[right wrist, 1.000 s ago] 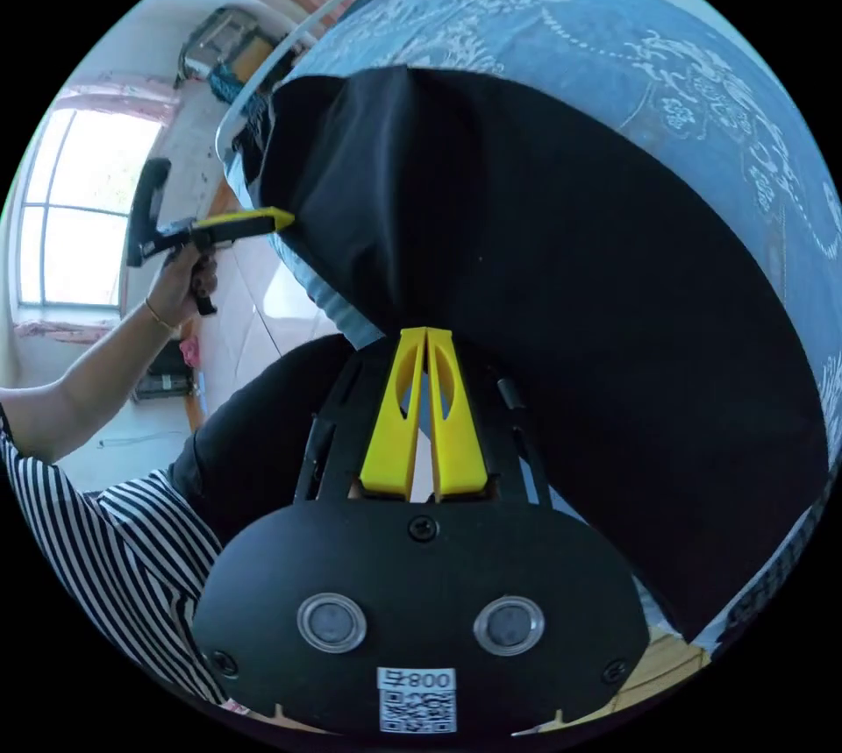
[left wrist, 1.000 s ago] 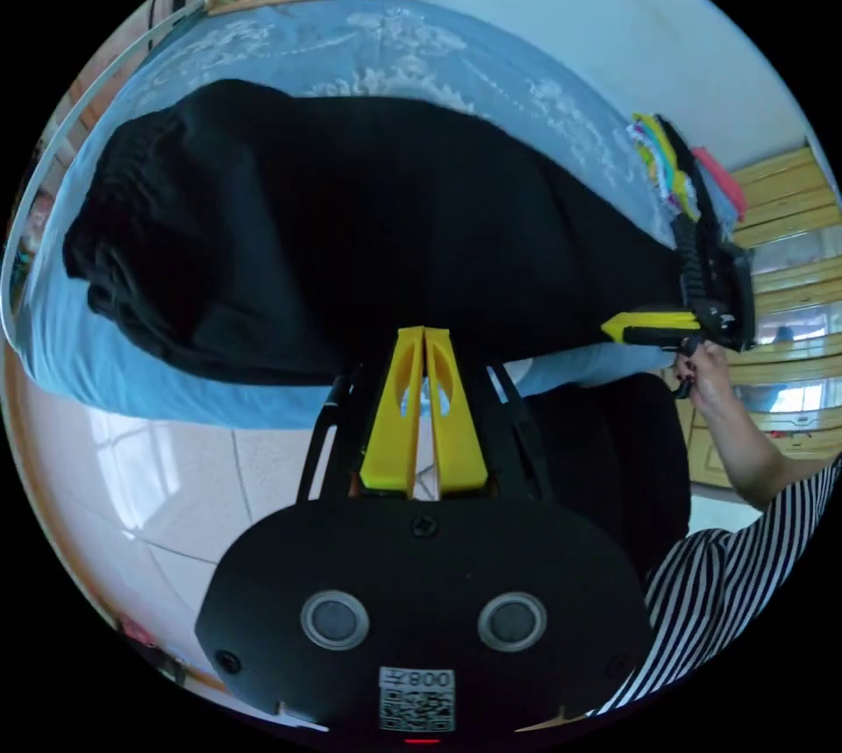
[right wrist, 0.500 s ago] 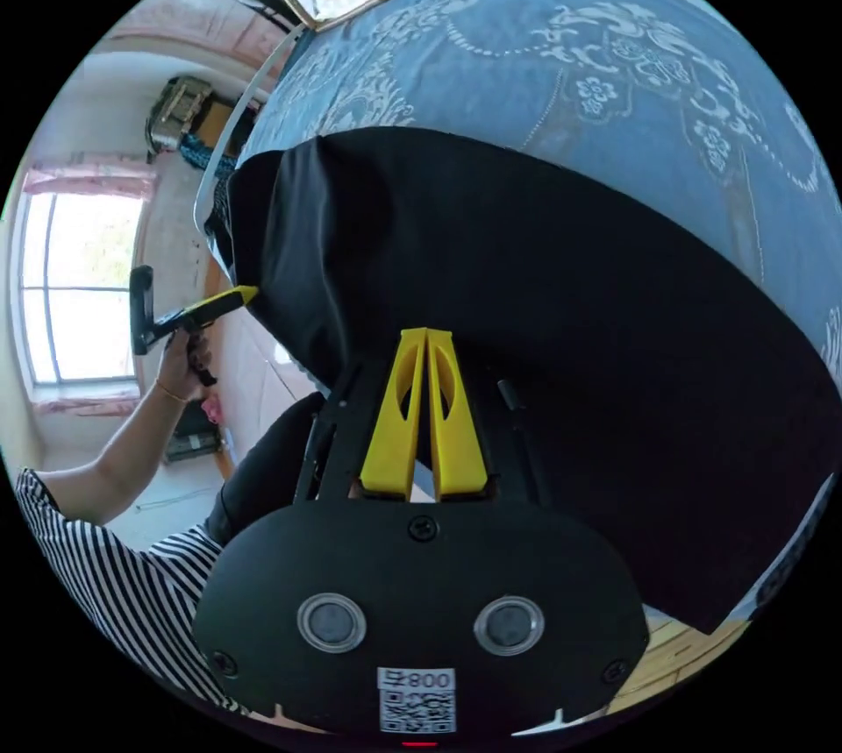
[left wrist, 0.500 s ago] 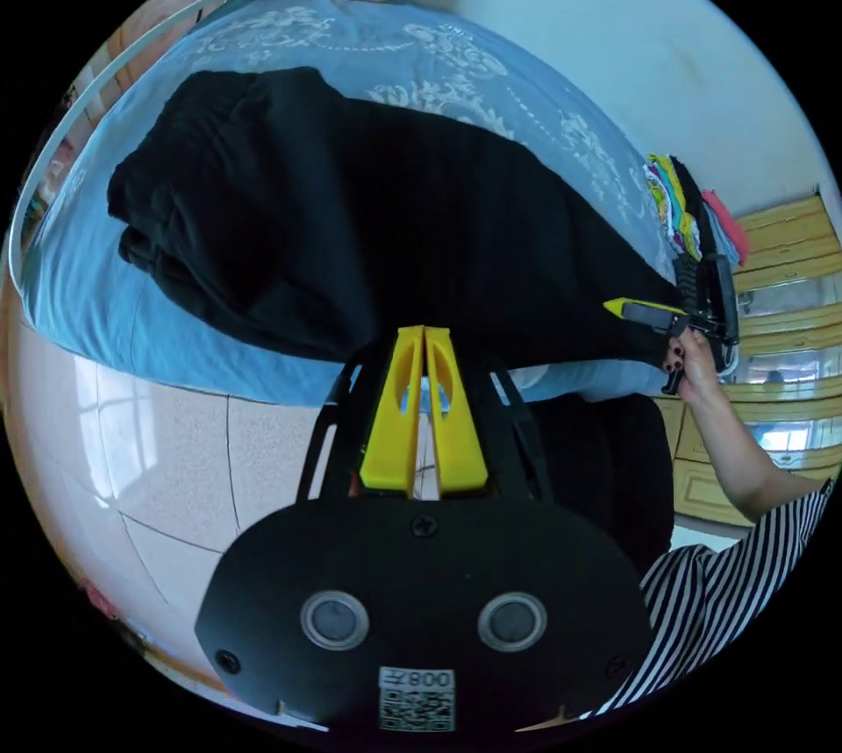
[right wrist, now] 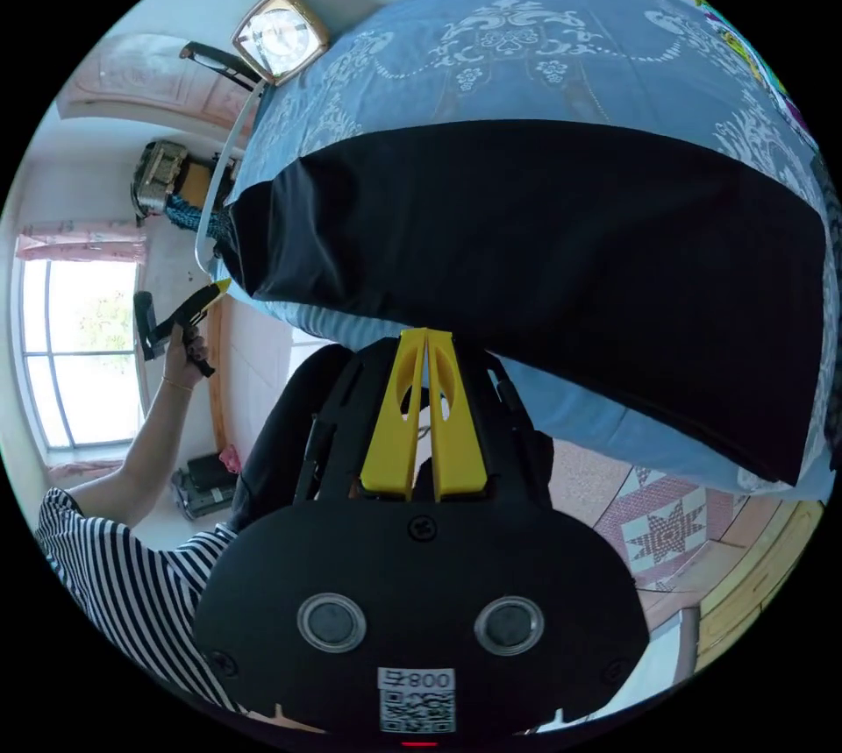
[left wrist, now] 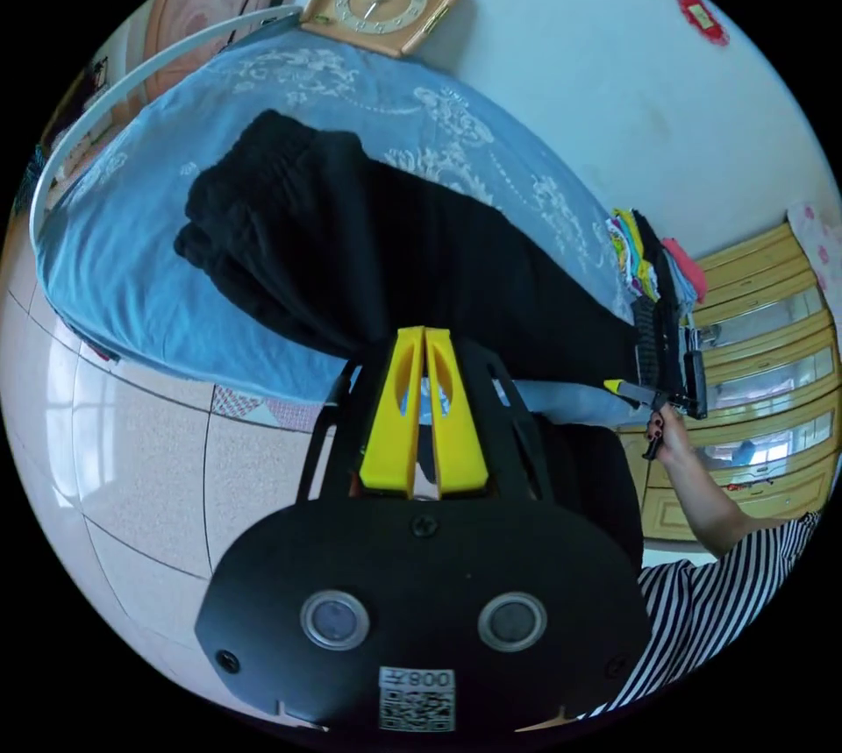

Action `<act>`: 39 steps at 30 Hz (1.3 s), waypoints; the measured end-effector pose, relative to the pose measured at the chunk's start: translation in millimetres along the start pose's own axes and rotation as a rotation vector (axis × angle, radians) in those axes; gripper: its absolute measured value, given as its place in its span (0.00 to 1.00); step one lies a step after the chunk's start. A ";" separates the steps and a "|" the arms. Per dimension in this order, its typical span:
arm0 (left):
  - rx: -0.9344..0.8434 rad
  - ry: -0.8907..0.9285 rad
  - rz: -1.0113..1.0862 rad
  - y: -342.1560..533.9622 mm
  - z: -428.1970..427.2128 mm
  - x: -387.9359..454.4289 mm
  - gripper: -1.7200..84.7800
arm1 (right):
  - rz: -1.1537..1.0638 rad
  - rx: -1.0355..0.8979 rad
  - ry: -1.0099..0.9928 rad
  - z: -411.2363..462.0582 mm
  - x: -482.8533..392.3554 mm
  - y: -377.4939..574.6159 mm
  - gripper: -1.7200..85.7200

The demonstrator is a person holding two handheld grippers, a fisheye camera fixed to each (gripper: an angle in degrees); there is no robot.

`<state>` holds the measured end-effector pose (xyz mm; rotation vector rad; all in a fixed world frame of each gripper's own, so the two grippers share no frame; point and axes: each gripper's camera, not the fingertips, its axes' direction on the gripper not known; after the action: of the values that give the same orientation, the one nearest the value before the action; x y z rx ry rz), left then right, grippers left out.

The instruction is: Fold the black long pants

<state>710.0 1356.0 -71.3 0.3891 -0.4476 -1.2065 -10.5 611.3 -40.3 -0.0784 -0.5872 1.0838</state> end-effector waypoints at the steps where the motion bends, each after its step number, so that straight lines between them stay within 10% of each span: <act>1: 0.011 -0.004 0.000 -2.0 -5.5 -2.7 0.04 | -0.026 0.007 -0.020 -1.0 -7.9 -2.2 0.02; 27: 0.251 0.081 -0.549 -20.5 -69.1 -121.9 0.03 | -0.391 0.030 -0.078 50.2 -102.3 -210.1 0.08; 39: -0.003 0.145 0.399 -193.2 22.1 104.4 0.11 | -0.560 -0.008 0.008 77.4 -133.6 -172.0 0.03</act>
<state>574.1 1195.7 -138.9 0.3612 -0.3764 -0.7862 46.5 398.2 28.6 0.0733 -0.5610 0.5370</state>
